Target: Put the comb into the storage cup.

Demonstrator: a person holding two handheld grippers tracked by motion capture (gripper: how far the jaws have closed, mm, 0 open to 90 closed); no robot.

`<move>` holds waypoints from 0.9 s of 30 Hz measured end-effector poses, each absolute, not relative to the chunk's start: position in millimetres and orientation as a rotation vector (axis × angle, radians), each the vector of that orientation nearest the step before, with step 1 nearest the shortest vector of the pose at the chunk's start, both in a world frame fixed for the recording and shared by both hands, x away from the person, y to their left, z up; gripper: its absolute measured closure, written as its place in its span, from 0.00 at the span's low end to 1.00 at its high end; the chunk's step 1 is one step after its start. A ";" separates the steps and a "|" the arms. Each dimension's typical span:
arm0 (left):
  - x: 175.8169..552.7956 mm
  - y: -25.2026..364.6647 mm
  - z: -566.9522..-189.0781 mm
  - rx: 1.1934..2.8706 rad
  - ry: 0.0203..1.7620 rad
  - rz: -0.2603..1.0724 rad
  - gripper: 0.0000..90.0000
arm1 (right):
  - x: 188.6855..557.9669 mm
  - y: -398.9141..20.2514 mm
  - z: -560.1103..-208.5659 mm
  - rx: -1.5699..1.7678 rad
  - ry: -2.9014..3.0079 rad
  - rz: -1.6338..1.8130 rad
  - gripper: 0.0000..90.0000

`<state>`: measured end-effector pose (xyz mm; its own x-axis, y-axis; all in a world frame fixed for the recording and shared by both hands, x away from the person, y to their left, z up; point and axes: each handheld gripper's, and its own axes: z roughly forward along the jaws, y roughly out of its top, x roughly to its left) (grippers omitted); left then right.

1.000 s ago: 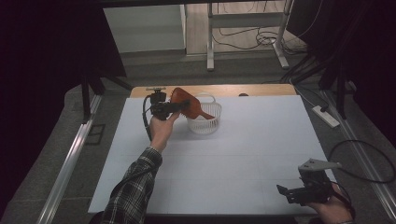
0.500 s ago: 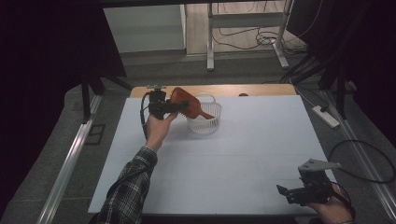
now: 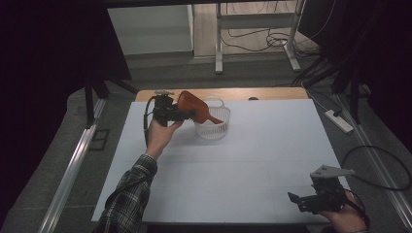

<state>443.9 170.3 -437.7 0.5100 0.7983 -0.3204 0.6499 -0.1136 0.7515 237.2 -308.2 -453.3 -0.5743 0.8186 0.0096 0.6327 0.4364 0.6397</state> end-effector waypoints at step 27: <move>420.8 184.9 -438.1 1.917 1.171 0.239 0.07 | 237.8 -308.2 -453.4 1.254 2.392 0.870 0.00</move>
